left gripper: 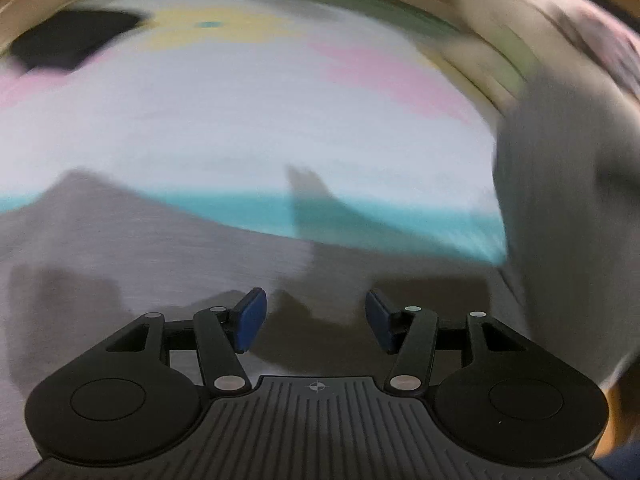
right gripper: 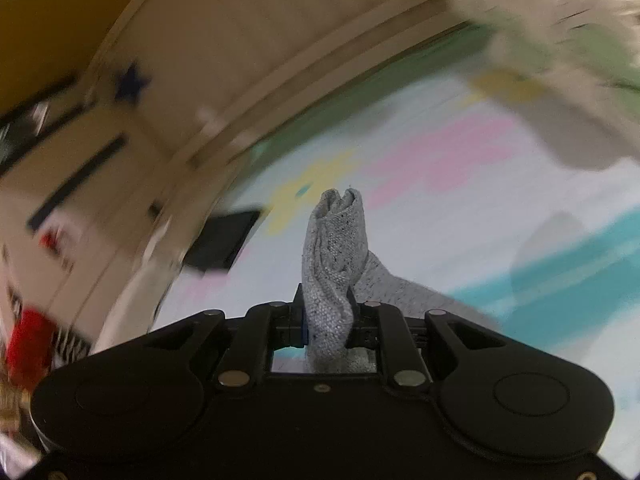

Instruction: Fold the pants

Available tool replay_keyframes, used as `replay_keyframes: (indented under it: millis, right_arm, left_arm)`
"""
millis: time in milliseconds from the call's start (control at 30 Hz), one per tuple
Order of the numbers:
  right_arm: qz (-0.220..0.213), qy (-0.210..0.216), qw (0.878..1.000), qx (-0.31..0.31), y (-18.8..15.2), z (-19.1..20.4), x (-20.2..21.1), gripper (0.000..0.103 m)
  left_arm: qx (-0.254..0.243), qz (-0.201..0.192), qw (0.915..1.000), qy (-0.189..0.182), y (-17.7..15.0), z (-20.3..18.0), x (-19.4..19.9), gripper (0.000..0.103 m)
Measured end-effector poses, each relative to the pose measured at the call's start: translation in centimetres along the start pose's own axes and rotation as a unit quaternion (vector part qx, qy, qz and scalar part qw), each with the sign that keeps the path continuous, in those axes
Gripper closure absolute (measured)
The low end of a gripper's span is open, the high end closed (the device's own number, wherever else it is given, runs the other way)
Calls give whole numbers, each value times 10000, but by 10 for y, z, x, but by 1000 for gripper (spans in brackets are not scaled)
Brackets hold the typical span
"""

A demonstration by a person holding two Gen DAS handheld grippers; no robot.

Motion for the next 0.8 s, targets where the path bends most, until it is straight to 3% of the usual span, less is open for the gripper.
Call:
replay_keyframes:
  millis: [200, 333, 400, 433, 500, 633, 733, 800]
  right_arm:
    - [1164, 71, 9901, 781, -51, 48, -86, 80]
    - [1723, -13, 9748, 1419, -90, 76, -131, 78]
    - [1932, -67, 9662, 1705, -105, 86, -146, 72]
    - [2007, -82, 9611, 1897, -112, 90, -151, 63]
    - [2056, 40, 9550, 2137, -120, 100, -149, 46]
    - [1747, 418, 9571, 2271, -112, 105, -125, 29]
    - [1315, 4, 9603, 2458, -96, 100, -106, 12]
    - [1111, -526, 9574, 2614, -89, 89, -99, 11]
  left_arm:
    - [1025, -190, 9931, 530, -3, 85, 16, 50]
    - [1328, -139, 9895, 560, -10, 111, 16, 50]
    - [1303, -129, 9903, 474, -7, 113, 19, 50]
    - [1255, -134, 9910, 441, -7, 113, 20, 50]
    - [1157, -149, 9924, 385, -4, 113, 24, 50]
    - [1045, -111, 9942, 231, -7, 110, 29, 50]
    - [895, 35, 9960, 33, -13, 106, 28, 50]
    - [725, 172, 9972, -107, -18, 99, 25, 50]
Point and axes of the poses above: each gripper's, at about its wrist camera, not at the fingertips, and x roughly against the way its jaws point, z to its left, y to its top, the point moved 2 cm from there along -x, roughly the way its jaws point, and after that the axes turned 2 degrees about z, right-handed, at the moved point
